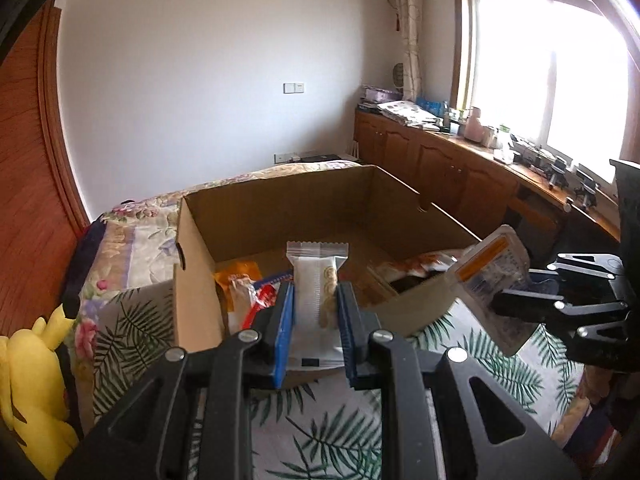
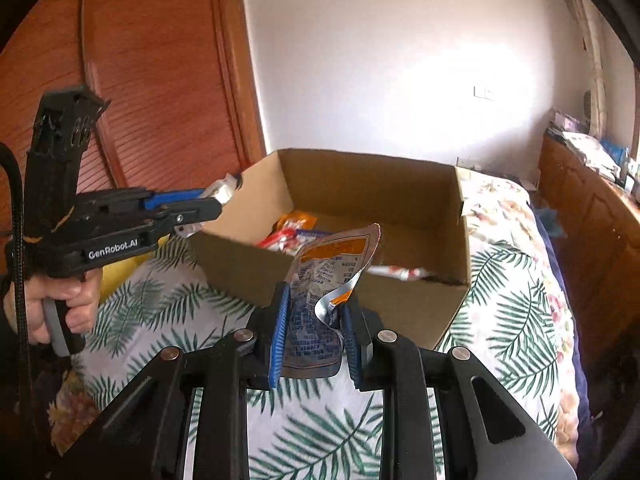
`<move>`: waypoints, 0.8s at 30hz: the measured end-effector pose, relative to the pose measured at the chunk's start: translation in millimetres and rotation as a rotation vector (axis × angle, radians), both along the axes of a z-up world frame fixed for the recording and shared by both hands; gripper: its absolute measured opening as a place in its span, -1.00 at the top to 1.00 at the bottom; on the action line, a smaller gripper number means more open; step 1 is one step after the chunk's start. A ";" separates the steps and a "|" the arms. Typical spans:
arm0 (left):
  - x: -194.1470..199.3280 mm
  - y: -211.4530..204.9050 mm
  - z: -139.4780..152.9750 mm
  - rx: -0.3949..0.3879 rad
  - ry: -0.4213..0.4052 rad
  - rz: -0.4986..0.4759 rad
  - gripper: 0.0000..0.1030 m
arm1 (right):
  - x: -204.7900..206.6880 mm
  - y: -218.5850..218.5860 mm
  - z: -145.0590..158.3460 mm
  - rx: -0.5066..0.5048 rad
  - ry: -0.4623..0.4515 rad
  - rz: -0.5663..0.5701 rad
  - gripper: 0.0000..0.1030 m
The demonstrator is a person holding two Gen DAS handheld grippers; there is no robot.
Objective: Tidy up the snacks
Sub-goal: 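Carry the pouch and the bar with both tools over the cardboard box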
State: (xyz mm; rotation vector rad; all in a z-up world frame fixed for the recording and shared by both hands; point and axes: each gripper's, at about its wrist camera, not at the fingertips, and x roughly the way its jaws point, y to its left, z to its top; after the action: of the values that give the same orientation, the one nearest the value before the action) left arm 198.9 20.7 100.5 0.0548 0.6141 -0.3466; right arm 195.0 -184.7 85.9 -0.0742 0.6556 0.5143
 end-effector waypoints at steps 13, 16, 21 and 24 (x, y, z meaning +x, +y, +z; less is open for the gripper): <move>40.9 13.9 -18.2 -0.012 0.067 0.072 0.63 | 44.4 0.5 10.1 0.071 0.053 -0.046 0.55; 48.5 12.4 -21.8 0.009 0.083 0.079 0.63 | 52.9 8.4 8.1 0.058 0.054 -0.052 0.55; 58.3 13.6 -23.6 0.012 0.087 0.098 0.55 | 63.4 22.8 2.6 -0.013 0.034 -0.082 0.55; 59.1 17.0 -23.4 0.002 0.078 0.119 0.43 | 70.2 28.5 -0.1 -0.038 0.030 -0.104 0.55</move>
State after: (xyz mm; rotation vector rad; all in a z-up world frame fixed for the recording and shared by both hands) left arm 258.0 37.7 77.1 0.0067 0.6918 -0.2332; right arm 265.2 -156.2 85.8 -0.0676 0.6947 0.4036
